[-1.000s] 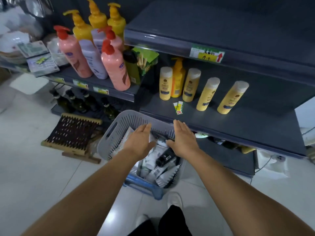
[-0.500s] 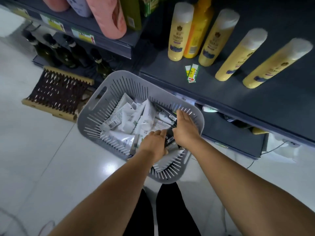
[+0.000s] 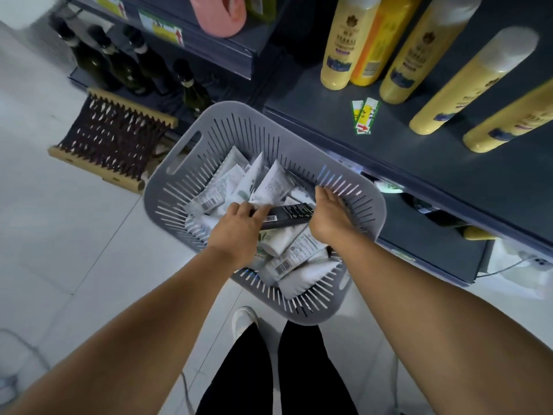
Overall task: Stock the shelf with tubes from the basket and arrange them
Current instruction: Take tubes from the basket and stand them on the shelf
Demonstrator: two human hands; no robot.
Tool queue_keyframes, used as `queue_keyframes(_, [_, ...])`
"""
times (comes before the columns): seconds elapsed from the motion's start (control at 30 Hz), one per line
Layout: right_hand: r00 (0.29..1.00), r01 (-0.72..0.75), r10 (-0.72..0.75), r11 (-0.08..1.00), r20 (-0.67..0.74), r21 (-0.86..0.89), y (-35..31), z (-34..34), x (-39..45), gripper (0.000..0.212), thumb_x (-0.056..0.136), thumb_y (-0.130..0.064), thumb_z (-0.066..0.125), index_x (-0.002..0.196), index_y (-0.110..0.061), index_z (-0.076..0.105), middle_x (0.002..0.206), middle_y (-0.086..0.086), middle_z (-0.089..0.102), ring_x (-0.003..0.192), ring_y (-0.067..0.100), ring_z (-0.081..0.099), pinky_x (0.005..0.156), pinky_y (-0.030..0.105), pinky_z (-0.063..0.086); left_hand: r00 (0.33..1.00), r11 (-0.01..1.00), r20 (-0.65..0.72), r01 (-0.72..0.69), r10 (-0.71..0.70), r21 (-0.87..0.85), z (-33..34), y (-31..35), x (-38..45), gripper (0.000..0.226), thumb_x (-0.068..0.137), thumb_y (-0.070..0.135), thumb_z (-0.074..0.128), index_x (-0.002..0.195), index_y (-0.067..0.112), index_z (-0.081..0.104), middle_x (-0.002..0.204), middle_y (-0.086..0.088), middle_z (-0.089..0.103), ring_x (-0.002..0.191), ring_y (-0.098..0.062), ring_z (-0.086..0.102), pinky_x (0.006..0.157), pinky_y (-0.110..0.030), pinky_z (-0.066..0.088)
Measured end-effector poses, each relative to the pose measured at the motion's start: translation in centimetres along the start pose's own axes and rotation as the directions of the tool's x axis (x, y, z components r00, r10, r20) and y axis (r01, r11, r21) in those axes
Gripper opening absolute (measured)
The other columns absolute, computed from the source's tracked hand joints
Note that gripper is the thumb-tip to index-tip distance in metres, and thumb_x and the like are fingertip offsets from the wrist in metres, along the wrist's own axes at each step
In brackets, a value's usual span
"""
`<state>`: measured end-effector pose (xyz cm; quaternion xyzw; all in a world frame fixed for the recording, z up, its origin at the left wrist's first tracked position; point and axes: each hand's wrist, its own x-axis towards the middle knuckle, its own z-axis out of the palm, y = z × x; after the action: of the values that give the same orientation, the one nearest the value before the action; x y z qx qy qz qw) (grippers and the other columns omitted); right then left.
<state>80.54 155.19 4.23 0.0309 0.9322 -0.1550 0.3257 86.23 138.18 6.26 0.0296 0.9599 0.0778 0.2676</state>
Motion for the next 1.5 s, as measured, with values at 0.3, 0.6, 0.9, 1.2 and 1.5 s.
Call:
queue_keyframes(0.3, [0.99, -0.14, 0.142, 0.986, 0.022, -0.093, -0.6, 1.5, 1.3, 0.058, 0.089, -0.005, 0.054, 0.143, -0.017, 0.035, 0.148, 0.016, 0.026, 0.136, 0.034, 0.026, 0.113, 0.042, 0.028, 0.977, 0.973, -0.115, 0.158, -0.178, -0.169, -1.0, -2.1, -0.7, 0.072, 0.088, -0.005, 0.041, 0.15, 0.026, 0.022, 0.138, -0.007, 0.043, 0.125, -0.028, 0.034, 0.104, -0.038, 0.034])
queue_keyframes(0.6, [0.993, -0.111, 0.114, 0.99, 0.027, -0.09, -1.1, 2.2, 2.1, 0.057, 0.095, -0.041, 0.051, 0.144, -0.015, 0.035, 0.152, 0.013, 0.027, 0.135, 0.036, 0.031, 0.106, 0.043, 0.037, 0.941, 0.85, 0.104, 0.336, -0.323, -0.405, -0.1, -2.3, 0.7, 0.064, 0.086, -0.001, 0.035, 0.142, 0.03, 0.032, 0.111, -0.014, 0.057, 0.099, -0.034, 0.058, 0.083, -0.046, 0.054])
queue_keyframes(0.9, [0.963, -0.223, 0.247, 0.953, 0.103, -0.203, -0.9, 2.5, 3.1, 0.062, 0.091, -0.012, 0.053, 0.146, 0.0, 0.028, 0.152, 0.017, 0.032, 0.137, 0.037, 0.036, 0.112, 0.041, 0.034, 0.952, 0.929, 0.12, 0.301, -0.28, -0.218, 1.0, 0.1, 3.4, 0.062, 0.087, 0.01, 0.05, 0.144, 0.02, 0.028, 0.13, -0.017, 0.046, 0.121, -0.035, 0.045, 0.098, -0.042, 0.041])
queue_keyframes(1.2, [0.982, -0.124, 0.14, 0.985, 0.13, -0.123, -0.6, 1.2, 2.6, 0.038, 0.095, -0.019, 0.051, 0.13, -0.005, 0.052, 0.126, 0.015, 0.055, 0.089, 0.026, 0.058, 0.06, 0.023, 0.044, 0.939, 0.904, 0.044, 0.34, -0.341, -0.259, 0.7, -0.2, 3.4, 0.039, 0.092, 0.017, 0.049, 0.13, 0.015, 0.044, 0.121, -0.013, 0.046, 0.107, -0.033, 0.055, 0.08, -0.039, 0.047])
queue_keyframes(1.5, [0.981, -0.069, 0.143, 0.892, -0.133, 0.447, -4.1, -4.8, -3.8, 0.038, 0.094, -0.032, 0.049, 0.125, -0.008, 0.048, 0.121, 0.014, 0.061, 0.109, 0.033, 0.059, 0.086, 0.034, 0.045, 0.968, 0.595, 0.052, 0.194, -0.247, -0.78, -5.3, 0.2, -0.5, 0.016, 0.09, 0.023, 0.057, 0.1, 0.011, 0.055, 0.082, -0.01, 0.06, 0.063, -0.021, 0.05, 0.055, -0.028, 0.04])
